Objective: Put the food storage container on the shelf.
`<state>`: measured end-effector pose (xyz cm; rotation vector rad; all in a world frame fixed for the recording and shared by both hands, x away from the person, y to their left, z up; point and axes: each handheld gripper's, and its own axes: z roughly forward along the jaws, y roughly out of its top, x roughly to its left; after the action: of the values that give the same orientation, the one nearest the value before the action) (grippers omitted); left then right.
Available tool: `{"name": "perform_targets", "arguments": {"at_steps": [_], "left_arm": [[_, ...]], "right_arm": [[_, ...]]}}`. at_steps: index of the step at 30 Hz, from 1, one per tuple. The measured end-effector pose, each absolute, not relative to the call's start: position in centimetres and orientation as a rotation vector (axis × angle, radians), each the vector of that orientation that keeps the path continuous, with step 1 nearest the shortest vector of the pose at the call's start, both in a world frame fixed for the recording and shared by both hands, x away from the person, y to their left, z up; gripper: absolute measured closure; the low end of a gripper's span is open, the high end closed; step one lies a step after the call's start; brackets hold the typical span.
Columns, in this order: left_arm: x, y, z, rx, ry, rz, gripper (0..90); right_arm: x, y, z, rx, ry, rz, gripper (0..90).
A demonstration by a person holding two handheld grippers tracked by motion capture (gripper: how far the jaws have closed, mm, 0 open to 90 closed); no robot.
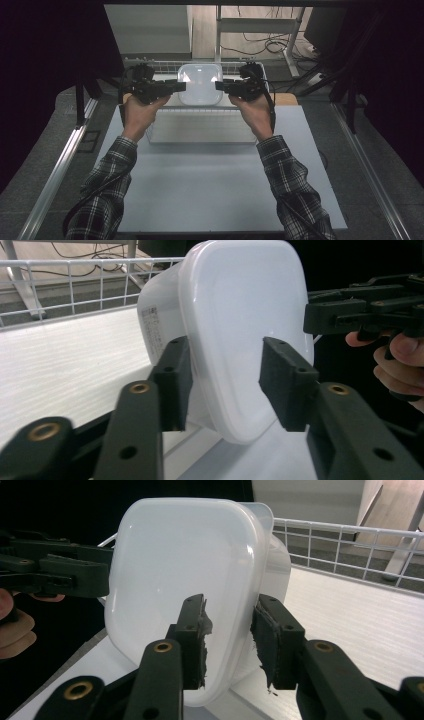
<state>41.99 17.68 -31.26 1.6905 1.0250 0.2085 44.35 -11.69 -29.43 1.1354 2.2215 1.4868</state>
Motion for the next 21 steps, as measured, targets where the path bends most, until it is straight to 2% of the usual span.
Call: {"name": "perform_targets", "arguments": {"at_steps": [11,16,21], "left_arm": [[42.7,17.2,-31.8,1.740,1.051,0.227,56.7],[43.0,17.3,-32.0,1.716,1.073,0.193,52.5],[43.2,17.1,-31.7,1.728,1.106,0.308,45.1]], "right_arm": [[45.3,-11.6,-29.7,1.168,2.223,1.468,56.8],[45.7,-11.4,-29.7,1.160,2.215,1.429,55.3],[45.8,-11.0,-29.7,1.148,2.191,1.386,53.7]]}}
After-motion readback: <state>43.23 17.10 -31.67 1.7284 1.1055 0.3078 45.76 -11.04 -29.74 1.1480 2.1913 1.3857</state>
